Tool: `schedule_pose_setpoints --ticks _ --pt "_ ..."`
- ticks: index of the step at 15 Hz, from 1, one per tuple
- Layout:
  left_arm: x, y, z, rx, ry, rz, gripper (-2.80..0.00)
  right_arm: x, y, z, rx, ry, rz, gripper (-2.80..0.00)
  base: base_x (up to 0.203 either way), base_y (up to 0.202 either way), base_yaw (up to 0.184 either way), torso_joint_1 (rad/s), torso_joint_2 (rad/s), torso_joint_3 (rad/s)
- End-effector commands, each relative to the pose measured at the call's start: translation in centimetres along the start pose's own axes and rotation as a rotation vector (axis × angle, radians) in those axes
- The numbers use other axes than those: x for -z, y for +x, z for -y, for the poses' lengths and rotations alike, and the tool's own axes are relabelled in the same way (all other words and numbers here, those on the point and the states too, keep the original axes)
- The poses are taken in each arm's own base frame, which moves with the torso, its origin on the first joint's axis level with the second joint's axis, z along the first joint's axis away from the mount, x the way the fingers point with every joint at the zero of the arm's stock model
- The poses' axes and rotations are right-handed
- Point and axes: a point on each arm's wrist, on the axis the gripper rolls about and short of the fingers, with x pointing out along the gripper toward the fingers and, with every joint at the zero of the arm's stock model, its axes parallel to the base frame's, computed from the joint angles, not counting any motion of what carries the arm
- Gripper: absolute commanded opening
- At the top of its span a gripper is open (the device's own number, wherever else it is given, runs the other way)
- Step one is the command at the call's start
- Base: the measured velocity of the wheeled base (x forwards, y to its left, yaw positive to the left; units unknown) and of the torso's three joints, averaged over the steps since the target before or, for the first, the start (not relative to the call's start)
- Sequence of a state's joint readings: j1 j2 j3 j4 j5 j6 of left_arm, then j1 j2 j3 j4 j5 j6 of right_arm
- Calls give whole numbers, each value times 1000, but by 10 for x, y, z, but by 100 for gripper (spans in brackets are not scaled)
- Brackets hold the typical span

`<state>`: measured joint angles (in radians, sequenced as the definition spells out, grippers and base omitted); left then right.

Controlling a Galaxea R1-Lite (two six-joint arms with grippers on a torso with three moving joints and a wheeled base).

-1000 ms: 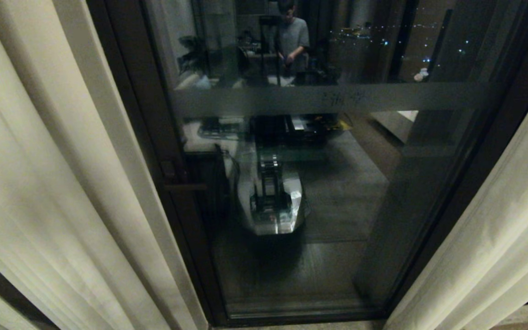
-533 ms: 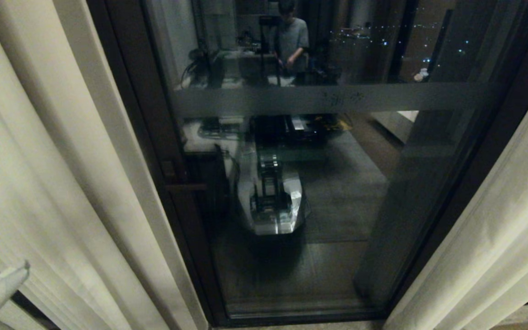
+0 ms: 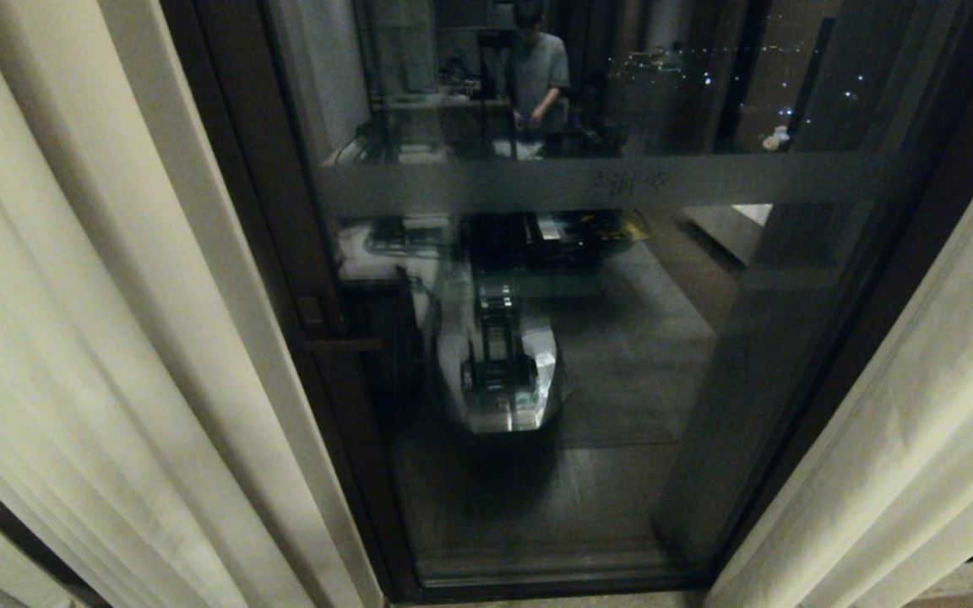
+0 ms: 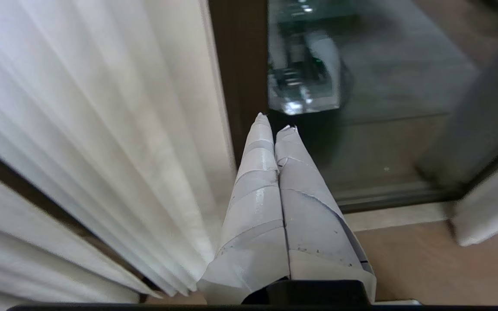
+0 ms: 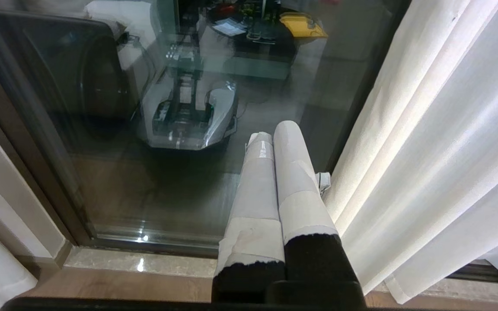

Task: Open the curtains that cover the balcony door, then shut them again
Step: Pull the inner curtains open on both sides

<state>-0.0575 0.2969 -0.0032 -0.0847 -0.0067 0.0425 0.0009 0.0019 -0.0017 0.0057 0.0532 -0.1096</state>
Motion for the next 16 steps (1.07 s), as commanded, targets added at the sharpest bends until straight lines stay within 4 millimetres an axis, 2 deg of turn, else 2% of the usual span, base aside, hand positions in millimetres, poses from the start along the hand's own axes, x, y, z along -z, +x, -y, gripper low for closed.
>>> schedule_pose_setpoints --ticks 1,5,16 --pt "5 -4 1 -73 13 7 -280 0 0 0 -1 -1 0 -280 0 0 0 0 0 0" --pt "17 -21 2 -74 -14 196 -280 0 0 0 -3 0 0 -280 0 0 0 0 0 0" --pt "18 -22 2 -70 -37 207 -280 0 0 0 -3 -1 0 -280 0 0 0 0 0 0"
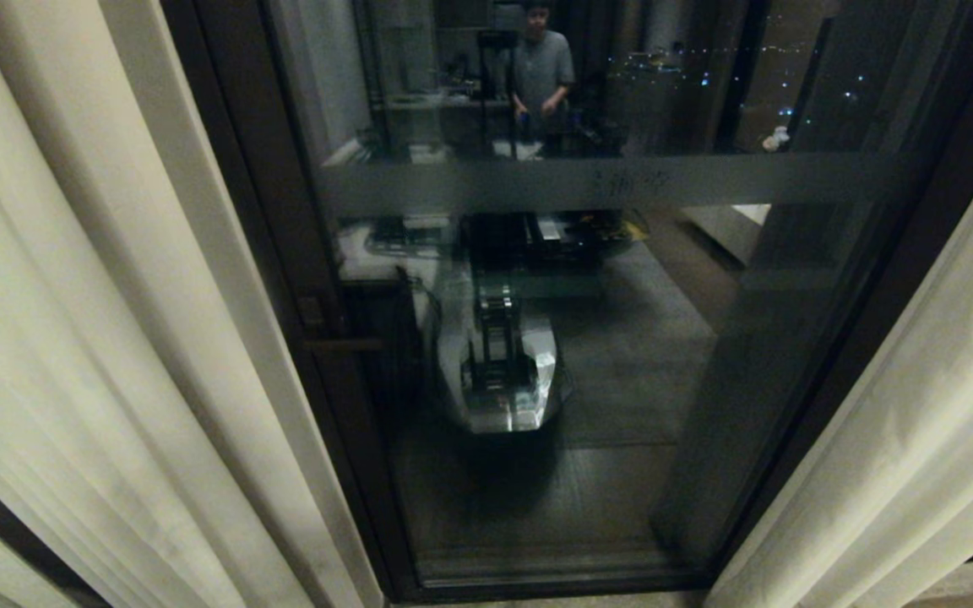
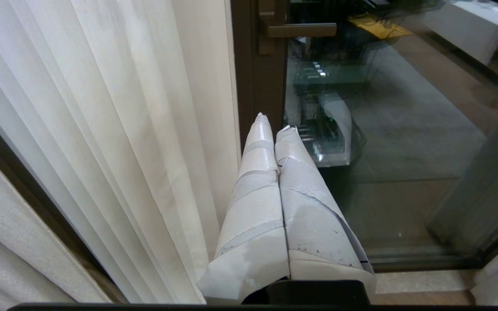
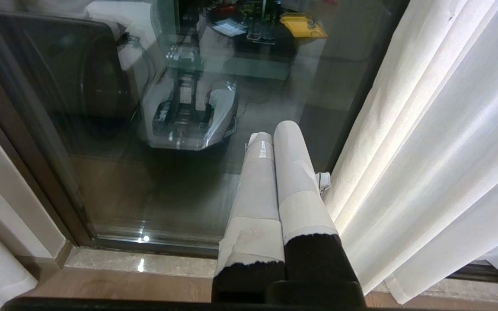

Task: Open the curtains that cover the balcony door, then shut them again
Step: Pull the inner curtains open on both sides

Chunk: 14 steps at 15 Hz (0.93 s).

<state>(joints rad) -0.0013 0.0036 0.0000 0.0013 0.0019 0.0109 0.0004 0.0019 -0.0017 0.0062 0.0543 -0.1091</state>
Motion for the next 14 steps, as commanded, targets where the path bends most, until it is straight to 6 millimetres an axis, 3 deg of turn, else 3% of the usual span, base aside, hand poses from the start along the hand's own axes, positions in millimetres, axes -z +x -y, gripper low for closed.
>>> schedule_pose_setpoints --ticks 1,14 --pt "0 0 0 1 0 3 -280 0 0 0 -1 -1 0 -280 0 0 0 0 0 0" --pt "0 0 0 2 0 0 -280 0 0 0 -4 0 0 -280 1 -5 0 -1 0 0"
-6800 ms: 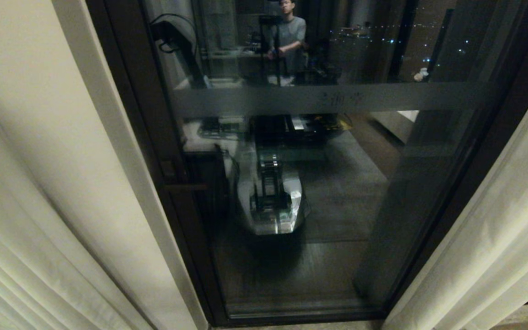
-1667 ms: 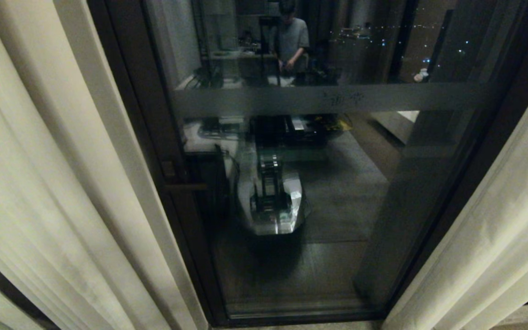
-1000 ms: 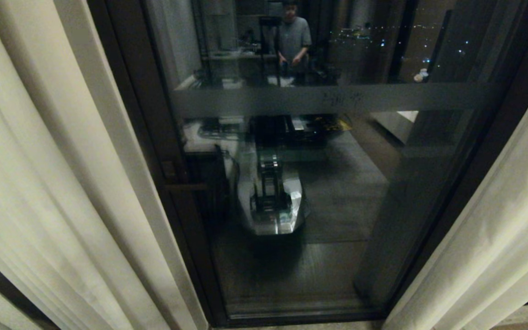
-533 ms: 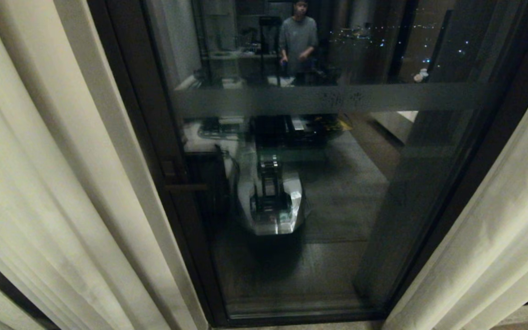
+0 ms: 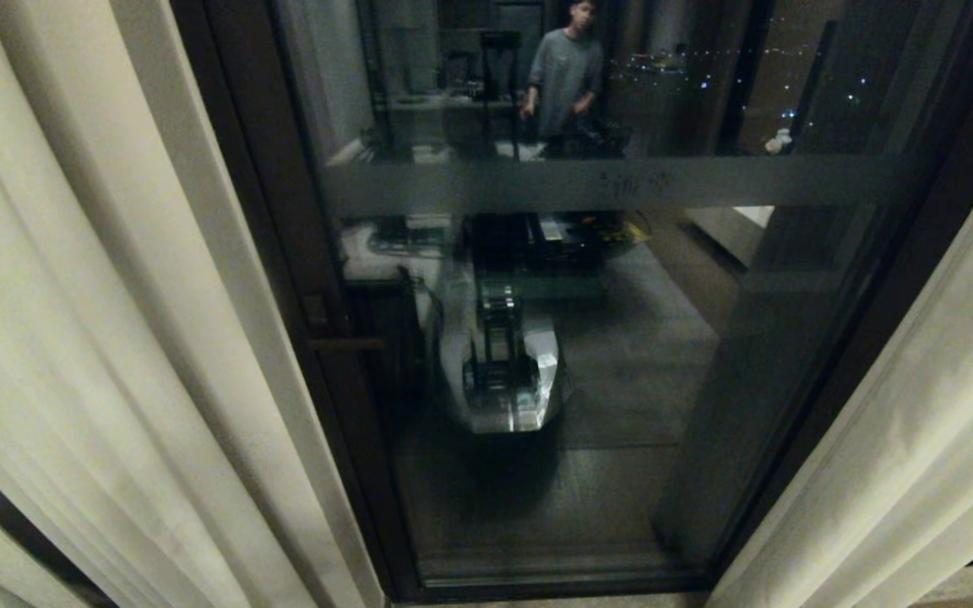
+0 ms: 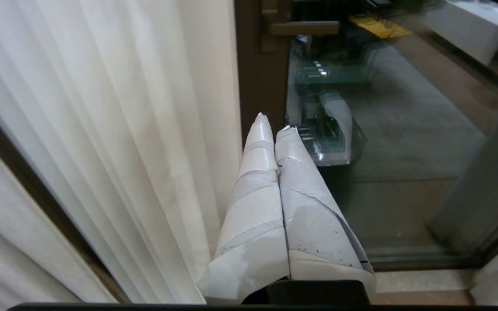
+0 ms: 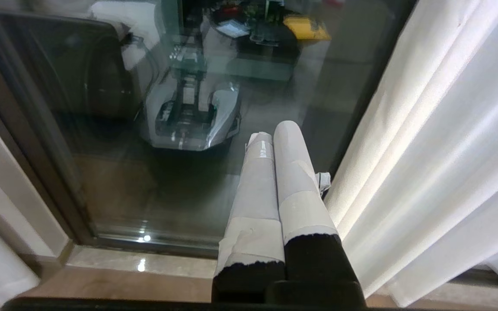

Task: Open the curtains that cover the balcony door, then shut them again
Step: Pull the inner curtains open on both sides

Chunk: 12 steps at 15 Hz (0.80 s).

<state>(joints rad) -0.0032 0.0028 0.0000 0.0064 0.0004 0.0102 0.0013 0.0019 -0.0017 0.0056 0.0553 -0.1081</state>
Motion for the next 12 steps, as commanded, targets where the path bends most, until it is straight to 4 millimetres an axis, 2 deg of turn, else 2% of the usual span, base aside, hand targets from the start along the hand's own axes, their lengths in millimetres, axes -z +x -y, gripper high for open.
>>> schedule_pose_setpoints --ticks 1,12 --pt "0 0 0 -1 0 5 -280 0 0 0 -2 -1 -1 -280 3 -107 5 2 5 2" --pt "0 0 0 -3 4 8 -280 0 0 0 -2 -1 0 -280 0 -188 -1 0 2 3"
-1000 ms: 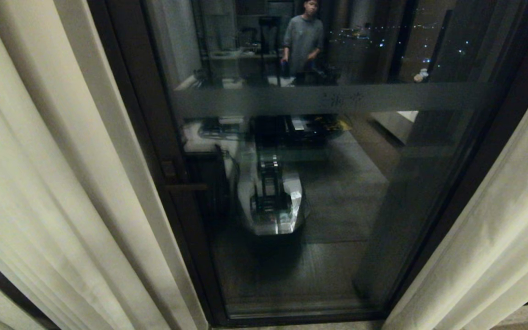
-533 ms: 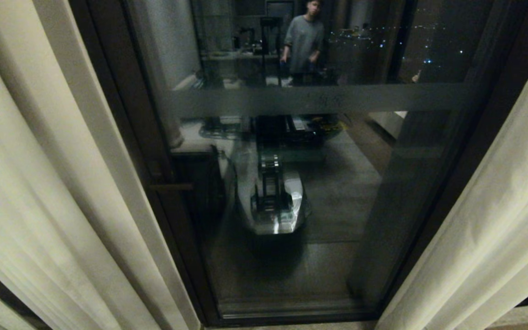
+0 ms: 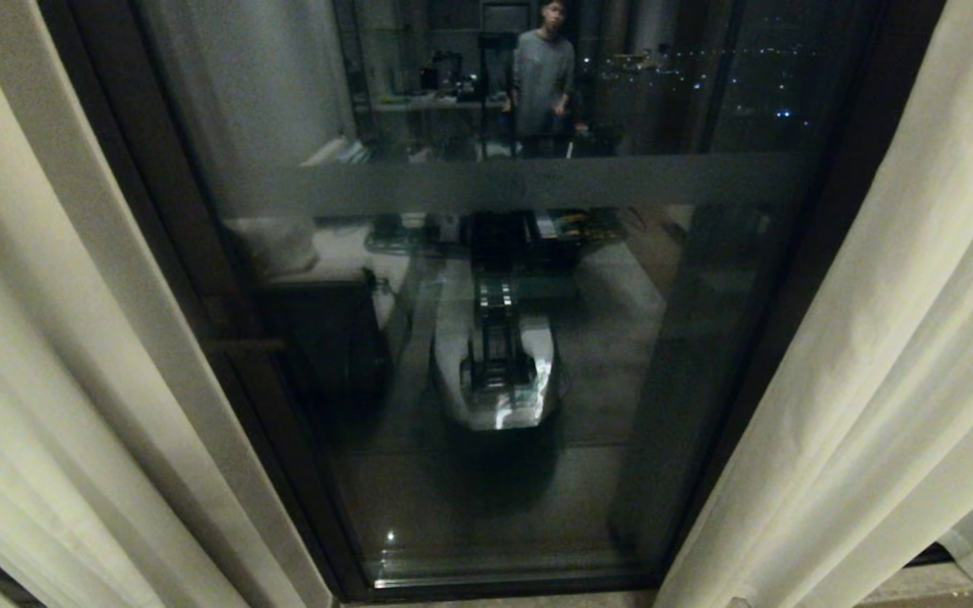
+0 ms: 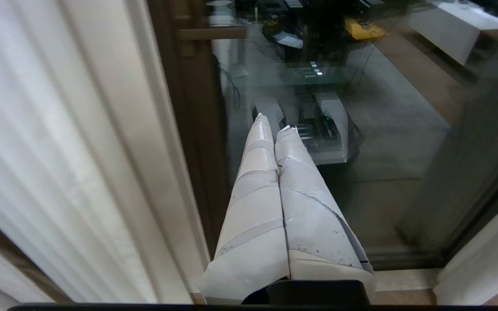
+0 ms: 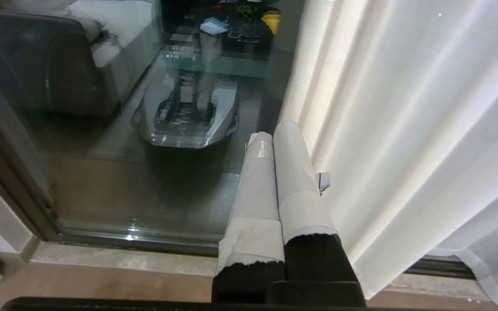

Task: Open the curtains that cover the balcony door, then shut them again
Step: Pull the inner curtains open on both sides

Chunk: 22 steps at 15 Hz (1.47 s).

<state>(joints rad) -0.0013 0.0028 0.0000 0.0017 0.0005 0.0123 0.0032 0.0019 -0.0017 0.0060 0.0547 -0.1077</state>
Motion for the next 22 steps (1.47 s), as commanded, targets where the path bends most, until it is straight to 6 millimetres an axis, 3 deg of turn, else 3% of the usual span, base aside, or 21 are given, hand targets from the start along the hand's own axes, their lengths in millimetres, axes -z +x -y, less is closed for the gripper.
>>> schedule_pose_setpoints --ticks 1,10,22 --pt "0 0 0 -1 3 3 -280 0 0 0 0 -1 0 -280 0 -190 0 2 2 2" --pt "0 0 0 -1 1 3 -280 0 0 0 0 -5 0 -280 0 -172 2 0 2 4" --pt "0 0 0 -4 -3 3 -280 0 0 0 1 -3 0 -280 0 0 0 0 0 0"
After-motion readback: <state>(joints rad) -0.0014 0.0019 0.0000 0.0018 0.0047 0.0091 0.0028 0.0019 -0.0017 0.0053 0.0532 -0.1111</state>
